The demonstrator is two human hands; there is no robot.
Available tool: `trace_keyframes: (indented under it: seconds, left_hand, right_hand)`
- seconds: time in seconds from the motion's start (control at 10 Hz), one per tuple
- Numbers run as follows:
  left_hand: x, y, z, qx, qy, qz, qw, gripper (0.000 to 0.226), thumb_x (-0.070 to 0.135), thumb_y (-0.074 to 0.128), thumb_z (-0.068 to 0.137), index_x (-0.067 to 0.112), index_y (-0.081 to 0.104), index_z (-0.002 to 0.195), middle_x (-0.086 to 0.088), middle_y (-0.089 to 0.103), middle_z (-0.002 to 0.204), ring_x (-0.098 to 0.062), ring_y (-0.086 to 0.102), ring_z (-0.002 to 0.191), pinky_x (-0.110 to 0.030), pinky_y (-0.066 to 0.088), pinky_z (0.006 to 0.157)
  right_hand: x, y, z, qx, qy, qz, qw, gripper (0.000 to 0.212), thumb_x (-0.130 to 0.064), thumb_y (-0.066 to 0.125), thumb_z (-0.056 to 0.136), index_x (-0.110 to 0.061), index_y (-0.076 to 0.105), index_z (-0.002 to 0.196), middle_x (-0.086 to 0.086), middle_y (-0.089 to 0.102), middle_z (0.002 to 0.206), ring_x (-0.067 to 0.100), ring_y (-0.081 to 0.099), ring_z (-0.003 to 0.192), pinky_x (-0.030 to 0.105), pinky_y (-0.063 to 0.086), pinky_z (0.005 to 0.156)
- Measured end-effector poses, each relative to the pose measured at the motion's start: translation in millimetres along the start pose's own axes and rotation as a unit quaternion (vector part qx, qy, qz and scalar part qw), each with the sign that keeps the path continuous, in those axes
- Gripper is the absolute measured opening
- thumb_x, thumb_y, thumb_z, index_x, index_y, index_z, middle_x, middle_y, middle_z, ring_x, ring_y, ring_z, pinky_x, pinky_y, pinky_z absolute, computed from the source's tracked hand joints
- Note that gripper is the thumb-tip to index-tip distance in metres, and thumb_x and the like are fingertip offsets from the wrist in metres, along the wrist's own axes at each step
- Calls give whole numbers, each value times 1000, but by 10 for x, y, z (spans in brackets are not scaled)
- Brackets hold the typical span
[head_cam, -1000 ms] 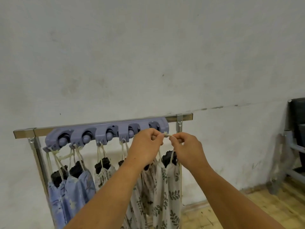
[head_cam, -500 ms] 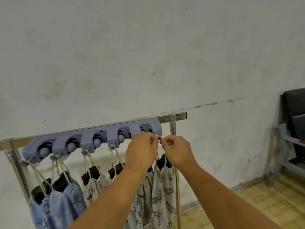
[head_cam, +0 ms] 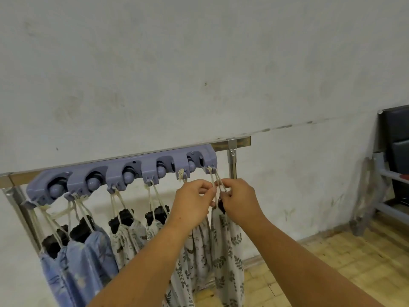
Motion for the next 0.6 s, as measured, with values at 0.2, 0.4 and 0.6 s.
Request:
trace_keyframes:
  seconds: [0.2, 0.4, 0.6]
  left_hand:
    - [-14, -74, -103, -29, 32, 41, 998, 15, 30, 65, 100, 33, 72, 113, 19, 71, 108, 3, 68, 96, -29, 61, 85]
    - [-30, -223, -277, -24, 41, 58, 997, 21, 37, 64, 101, 37, 69, 121, 27, 67, 109, 10, 64, 99, -18, 55, 90]
    - [19, -393, -437, -11, 7, 6, 1000, 18, 38, 52, 106, 36, 70, 109, 17, 75, 96, 2, 71, 84, -35, 61, 83]
  right_hand:
    - [24, -2, 9, 4, -7, -2, 1000, 35, -4, 60, 98, -24, 72, 125, 3, 67, 114, 0, 59, 80, -2, 41, 68]
    - [-1, -19, -153, 15, -14, 13, 1000, 45, -11, 67, 97, -23, 62, 140, -7, 57, 121, -2, 54, 89, -8, 34, 76]
    - [-195, -62, -382, 78, -18, 45, 996, 10, -19, 70, 94, -25, 65, 87, -3, 58, 91, 5, 56, 80, 6, 39, 71]
Point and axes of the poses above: each hand's wrist, its own z-axis towards the middle knuckle, its own y-axis out of the palm, x = y × z, the point moved 5 cm from there along z, towards the middle knuckle
